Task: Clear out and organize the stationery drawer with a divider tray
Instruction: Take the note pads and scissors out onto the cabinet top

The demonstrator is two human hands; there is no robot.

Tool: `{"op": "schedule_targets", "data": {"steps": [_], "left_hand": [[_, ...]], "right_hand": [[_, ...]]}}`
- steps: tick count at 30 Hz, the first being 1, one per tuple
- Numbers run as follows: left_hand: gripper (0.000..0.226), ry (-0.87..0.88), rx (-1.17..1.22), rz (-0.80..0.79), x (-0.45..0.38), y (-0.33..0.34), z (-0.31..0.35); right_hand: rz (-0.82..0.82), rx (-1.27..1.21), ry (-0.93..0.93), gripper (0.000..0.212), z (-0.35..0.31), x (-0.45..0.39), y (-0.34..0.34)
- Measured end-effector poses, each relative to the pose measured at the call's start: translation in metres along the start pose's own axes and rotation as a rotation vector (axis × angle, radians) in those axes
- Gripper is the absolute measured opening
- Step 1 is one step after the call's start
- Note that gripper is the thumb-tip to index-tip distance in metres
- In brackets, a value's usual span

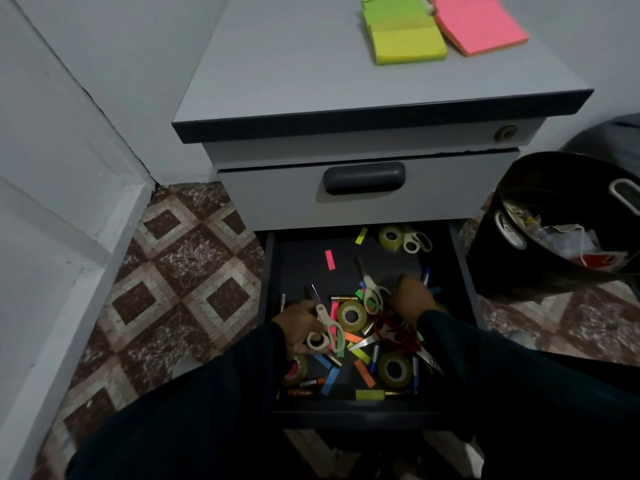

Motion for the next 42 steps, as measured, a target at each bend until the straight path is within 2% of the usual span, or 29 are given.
{"op": "schedule_targets", "data": {"steps": [2, 8, 13, 19, 24, 28, 34, 42], "left_hand": [[0.028, 0.017, 0.006, 0.002, -0.001, 0.000, 0.001], [0.033, 0.053, -0.007, 0.013, 0.000, -0.003, 0.004], [0.041, 0.085, -0.032, 0.033, 0.015, -0.010, 0.016], [0.038, 0.171, -0.063, 0.057, 0.054, -0.025, 0.039], [0.044, 0.256, -0.053, 0.095, 0.092, -0.038, 0.060], [0.042, 0.329, -0.086, 0.095, 0.124, -0.044, 0.083], [0.037, 0.419, -0.144, 0.079, 0.165, -0.052, 0.119], [0.031, 0.473, -0.071, 0.060, 0.201, -0.060, 0.166]], "right_hand": [[0.006, -0.039, 0.029, 0.030, 0.002, -0.002, -0.004], [0.050, -0.120, -0.049, 0.027, -0.019, 0.003, -0.030], [0.033, -0.092, -0.070, 0.011, -0.019, 0.023, -0.046], [-0.021, -0.079, -0.130, 0.018, -0.037, 0.057, -0.075], [0.012, -0.078, -0.208, 0.025, -0.061, 0.089, -0.121], [0.047, -0.081, -0.230, 0.017, -0.073, 0.106, -0.154], [0.038, -0.175, -0.203, 0.019, -0.091, 0.129, -0.198], [0.126, -0.303, -0.140, 0.019, -0.113, 0.124, -0.250]]}}
Point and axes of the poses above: each hand's wrist, its own x-axis away from the middle knuckle, its own y-axis out of the palm, z = x × y, the point moved 10 cm from there along -x, towards the middle knuckle, and after that the axes turned 13 degrees about z, right-handed, at the moved point
